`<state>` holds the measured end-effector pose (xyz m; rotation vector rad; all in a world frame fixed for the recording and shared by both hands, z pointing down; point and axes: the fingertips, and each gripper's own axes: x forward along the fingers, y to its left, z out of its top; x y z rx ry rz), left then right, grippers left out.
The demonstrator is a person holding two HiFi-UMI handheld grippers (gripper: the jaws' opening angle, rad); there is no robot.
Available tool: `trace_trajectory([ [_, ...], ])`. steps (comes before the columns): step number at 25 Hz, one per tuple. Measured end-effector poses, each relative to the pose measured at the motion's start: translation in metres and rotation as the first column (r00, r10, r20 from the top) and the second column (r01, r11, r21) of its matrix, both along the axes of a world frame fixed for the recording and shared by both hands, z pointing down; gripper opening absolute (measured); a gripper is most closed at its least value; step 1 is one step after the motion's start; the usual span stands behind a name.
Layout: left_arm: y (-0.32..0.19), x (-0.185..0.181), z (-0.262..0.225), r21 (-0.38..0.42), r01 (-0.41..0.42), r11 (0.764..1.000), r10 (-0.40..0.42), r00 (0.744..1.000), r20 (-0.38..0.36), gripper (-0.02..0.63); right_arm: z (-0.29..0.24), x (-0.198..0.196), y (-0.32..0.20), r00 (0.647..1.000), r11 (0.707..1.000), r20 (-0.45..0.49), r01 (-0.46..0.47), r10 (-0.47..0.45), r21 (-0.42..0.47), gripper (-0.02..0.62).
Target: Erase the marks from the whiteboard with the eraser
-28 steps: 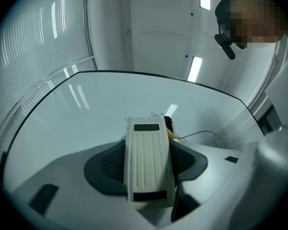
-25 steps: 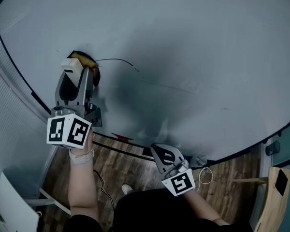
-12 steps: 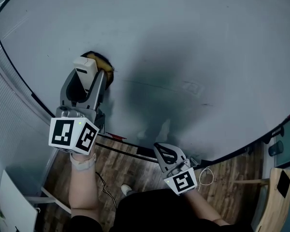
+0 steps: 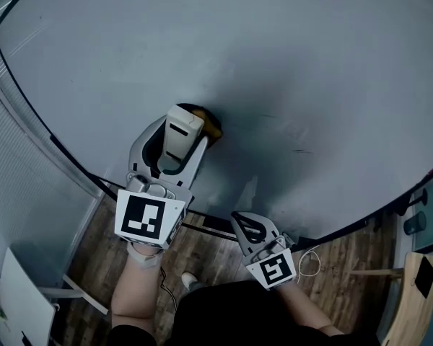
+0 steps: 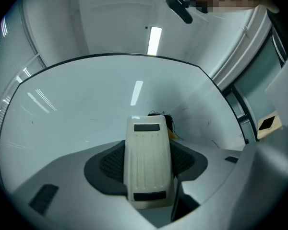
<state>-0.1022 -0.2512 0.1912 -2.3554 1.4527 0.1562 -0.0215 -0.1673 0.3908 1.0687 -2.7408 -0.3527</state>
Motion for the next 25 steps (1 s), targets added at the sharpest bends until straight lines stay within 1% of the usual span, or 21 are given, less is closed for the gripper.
trace_trajectory([
  [2,-0.003,-0.004,0.007,-0.023,0.01,1.0,-0.009,1.0,0.03,0.265,-0.004,-0.006,-0.001,1.0,1.0,0.0,0.004,-0.004,0.001,0.028],
  [4,-0.002,-0.003,0.011,-0.033,0.022,0.999,-0.021,0.999,0.032,0.265,-0.002,-0.002,0.003,1.0,1.0,-0.004,0.007,-0.007,-0.001,0.026],
  [6,-0.001,-0.007,0.016,-0.046,0.032,0.998,-0.032,0.999,-0.011,0.265,0.004,0.006,0.008,1.0,1.0,-0.009,0.008,-0.008,-0.006,0.027],
  [9,-0.011,-0.035,0.023,-0.057,0.046,0.997,-0.05,0.996,-0.077,0.265,0.012,0.016,0.011,1.0,1.0,-0.012,0.003,-0.003,-0.014,0.028],
  [12,-0.017,-0.045,0.021,-0.065,0.039,0.997,-0.046,0.993,-0.11,0.265,0.015,0.032,0.013,1.0,1.0,-0.014,-0.003,0.003,-0.02,0.028],
  [13,-0.02,-0.055,0.021,-0.067,0.05,0.996,-0.058,0.991,-0.123,0.265,0.015,0.03,0.012,1.0,1.0,-0.014,-0.004,0.004,-0.022,0.028],
  [17,-0.033,-0.134,0.026,-0.087,0.093,0.992,-0.11,0.969,-0.221,0.267,0.019,-0.01,0.01,1.0,0.999,-0.031,0.001,-0.002,-0.033,0.028],
  [19,-0.037,-0.162,0.031,-0.095,0.121,0.988,-0.141,0.958,-0.251,0.267,0.021,-0.019,0.01,0.999,0.999,-0.037,0.003,-0.004,-0.036,0.028],
  [22,-0.043,-0.19,0.038,-0.103,0.159,0.982,-0.183,0.941,-0.283,0.267,0.024,-0.025,0.007,0.999,0.999,-0.044,0.002,-0.004,-0.044,0.028],
  [25,-0.046,-0.202,0.037,-0.089,0.145,0.985,-0.167,0.927,-0.335,0.267,0.028,-0.032,0.004,0.999,0.999,-0.053,0.004,-0.007,-0.052,0.028],
])
